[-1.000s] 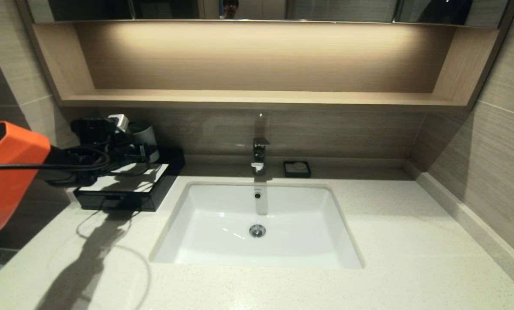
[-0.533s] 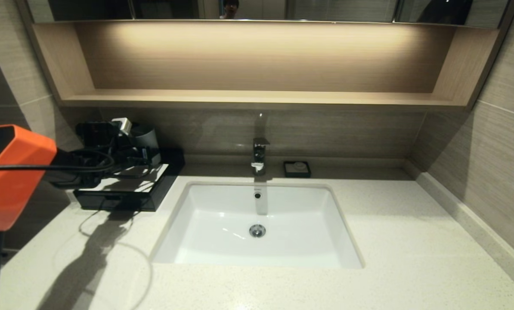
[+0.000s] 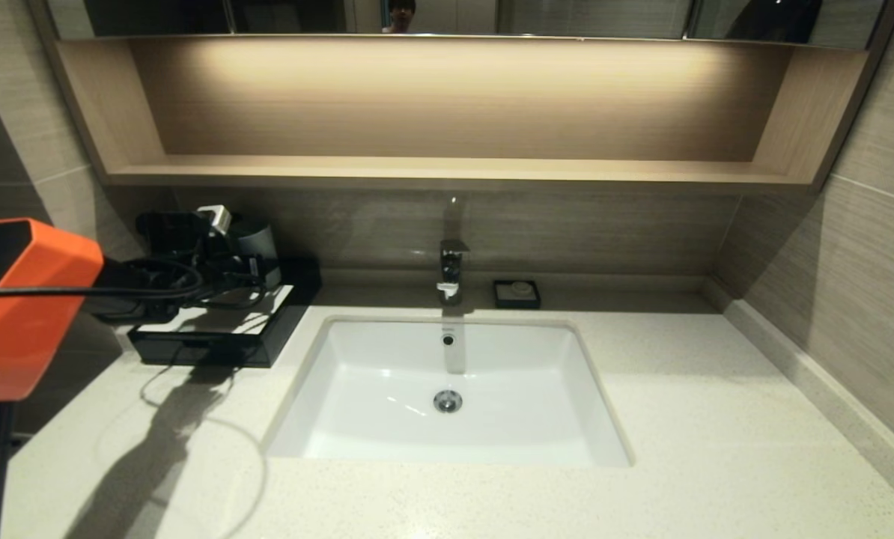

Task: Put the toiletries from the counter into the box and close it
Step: Place the cup on the storage box

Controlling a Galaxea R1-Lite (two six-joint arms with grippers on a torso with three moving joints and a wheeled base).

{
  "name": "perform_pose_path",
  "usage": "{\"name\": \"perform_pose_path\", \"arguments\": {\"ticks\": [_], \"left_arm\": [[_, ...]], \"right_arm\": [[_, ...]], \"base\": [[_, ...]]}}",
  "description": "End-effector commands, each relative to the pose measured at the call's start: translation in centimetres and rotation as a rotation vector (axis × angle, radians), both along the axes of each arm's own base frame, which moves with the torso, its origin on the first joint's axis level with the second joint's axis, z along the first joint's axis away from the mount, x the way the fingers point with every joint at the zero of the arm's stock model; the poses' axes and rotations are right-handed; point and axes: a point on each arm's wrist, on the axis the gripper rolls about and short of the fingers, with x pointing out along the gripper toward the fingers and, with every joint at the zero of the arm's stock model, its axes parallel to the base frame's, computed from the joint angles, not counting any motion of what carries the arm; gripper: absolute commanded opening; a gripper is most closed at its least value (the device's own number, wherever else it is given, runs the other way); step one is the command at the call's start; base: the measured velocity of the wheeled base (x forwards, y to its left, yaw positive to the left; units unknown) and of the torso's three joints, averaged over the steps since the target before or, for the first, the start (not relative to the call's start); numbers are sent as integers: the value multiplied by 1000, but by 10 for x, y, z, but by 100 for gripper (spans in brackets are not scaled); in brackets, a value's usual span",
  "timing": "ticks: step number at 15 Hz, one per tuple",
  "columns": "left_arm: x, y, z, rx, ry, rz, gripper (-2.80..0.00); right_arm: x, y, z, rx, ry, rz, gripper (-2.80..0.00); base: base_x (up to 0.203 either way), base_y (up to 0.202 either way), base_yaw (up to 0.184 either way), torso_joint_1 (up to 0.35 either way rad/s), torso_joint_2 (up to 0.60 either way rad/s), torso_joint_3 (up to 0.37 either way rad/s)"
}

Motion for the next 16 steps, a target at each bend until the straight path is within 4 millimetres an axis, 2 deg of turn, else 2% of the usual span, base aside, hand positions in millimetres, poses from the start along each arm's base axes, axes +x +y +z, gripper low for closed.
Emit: {"name": "perform_pose_path", "arguments": {"ticks": [1, 5, 16], "left_arm": [[1, 0, -1, -1, 1, 0, -280], [3, 0, -7, -2, 11, -1, -280], [10, 2, -2, 2, -5, 8, -280]], "right_arm": [[0, 0, -1, 0, 3, 0, -280], [0, 0, 0, 0, 2, 0, -280], [0, 0, -1, 0, 4, 0, -280]], "base": [[0, 0, 0, 0, 0, 0], [0, 0, 0, 0, 0, 0], [0, 0, 0, 0, 0, 0]]}}
